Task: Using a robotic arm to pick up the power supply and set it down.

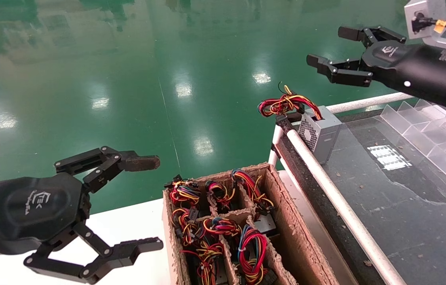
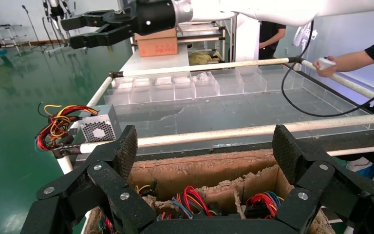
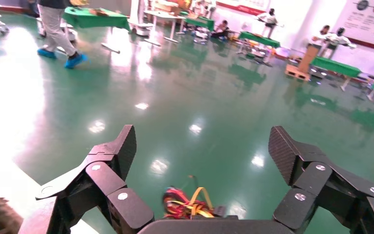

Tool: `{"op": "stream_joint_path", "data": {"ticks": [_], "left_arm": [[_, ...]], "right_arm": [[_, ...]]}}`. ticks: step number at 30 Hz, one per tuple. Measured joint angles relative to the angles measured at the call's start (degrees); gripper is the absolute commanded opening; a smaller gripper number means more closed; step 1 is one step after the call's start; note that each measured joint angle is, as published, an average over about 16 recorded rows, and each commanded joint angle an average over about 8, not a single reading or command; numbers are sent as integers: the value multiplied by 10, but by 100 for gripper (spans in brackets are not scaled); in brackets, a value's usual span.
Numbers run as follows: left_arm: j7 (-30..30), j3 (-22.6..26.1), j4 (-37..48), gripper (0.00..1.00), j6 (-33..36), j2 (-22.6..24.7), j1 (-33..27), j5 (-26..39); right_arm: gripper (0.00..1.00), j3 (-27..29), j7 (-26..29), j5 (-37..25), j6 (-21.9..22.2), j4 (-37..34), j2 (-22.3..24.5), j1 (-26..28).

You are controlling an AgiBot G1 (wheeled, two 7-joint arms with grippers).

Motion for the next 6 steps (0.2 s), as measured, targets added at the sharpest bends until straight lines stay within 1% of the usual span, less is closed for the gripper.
{"op": "stream_joint_path", "data": {"ticks": [6], "left_arm": [[0,0,0,100,0,0,0,0]], "right_arm": [[100,4,15,14,-9,38,13,-25]]}}
